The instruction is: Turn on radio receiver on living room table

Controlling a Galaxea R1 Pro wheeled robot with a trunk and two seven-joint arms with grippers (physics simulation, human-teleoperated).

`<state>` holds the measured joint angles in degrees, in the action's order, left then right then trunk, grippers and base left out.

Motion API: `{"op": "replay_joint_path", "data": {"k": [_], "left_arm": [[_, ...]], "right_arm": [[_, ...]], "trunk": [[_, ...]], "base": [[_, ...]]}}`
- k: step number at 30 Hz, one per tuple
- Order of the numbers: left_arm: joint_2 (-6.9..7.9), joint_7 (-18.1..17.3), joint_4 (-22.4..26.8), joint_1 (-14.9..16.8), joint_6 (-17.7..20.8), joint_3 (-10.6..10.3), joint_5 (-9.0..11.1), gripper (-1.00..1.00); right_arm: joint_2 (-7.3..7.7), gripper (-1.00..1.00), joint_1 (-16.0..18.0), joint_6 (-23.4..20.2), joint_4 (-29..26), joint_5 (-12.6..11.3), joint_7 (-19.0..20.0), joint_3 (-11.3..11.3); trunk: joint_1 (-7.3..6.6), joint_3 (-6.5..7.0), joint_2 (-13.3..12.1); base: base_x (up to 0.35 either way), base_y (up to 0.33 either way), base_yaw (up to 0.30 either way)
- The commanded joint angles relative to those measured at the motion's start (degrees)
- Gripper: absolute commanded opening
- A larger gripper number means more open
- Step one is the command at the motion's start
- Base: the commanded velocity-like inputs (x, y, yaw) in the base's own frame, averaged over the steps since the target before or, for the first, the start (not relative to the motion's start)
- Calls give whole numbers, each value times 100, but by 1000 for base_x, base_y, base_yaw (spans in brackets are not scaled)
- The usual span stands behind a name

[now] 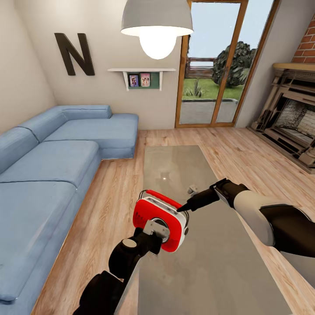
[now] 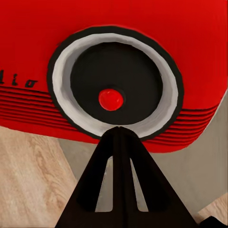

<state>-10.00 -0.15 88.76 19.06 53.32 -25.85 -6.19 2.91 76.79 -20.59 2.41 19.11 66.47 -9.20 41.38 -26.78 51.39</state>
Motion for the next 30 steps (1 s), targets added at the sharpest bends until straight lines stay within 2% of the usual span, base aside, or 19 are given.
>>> {"op": "replay_joint_path", "data": {"k": [1, 6, 11, 15, 17, 20, 22, 25, 30], "left_arm": [[0, -1, -24, 113, 55, 3, 3, -100], [0, -10, -90, 315, 109, 9, 11, -100], [0, -13, -618, 678, 111, 9, 43, -100], [0, 5, -944, 907, 70, 11, 582, -100], [0, 9, -1320, 1078, 39, 14, 712, -100], [0, 7, -1600, 1203, -52, 16, 831, -100], [0, 10, -1761, 1251, -173, 12, 1033, -100], [0, 14, -1913, 1290, -239, 12, 1145, -100], [0, 15, -2011, 1336, -251, 11, 1162, -100]], "right_arm": [[-3, -100, 2, -7, -4, -12, 1, 111], [-9, -100, -1, -5, -4, -12, 3, 111], [-9, -100, 0, -5, -4, -12, 6, 111], [-14, -100, 2, -4, -4, -12, 6, 111], [-17, -100, 3, -4, -4, -12, 6, 111], [-18, -100, 1, -5, -4, -12, 6, 111], [-18, -100, 0, -6, -4, -12, 6, 111], [-20, -100, 0, -6, -4, -12, 6, 111], [-27, -100, 1, -5, -4, -12, 6, 111]], "trunk": [[0, 0, 0], [0, 0, 0], [0, 0, 0], [0, 0, 0], [0, 0, 0], [0, 0, 0], [0, 0, 0], [0, 0, 0], [0, 0, 0]], "base": [[0, 0, 0], [0, 0, 0], [0, 0, 0], [0, 0, 0], [0, 0, 0], [0, 0, 0], [0, 0, 0], [0, 0, 0], [0, 0, 0]]}}
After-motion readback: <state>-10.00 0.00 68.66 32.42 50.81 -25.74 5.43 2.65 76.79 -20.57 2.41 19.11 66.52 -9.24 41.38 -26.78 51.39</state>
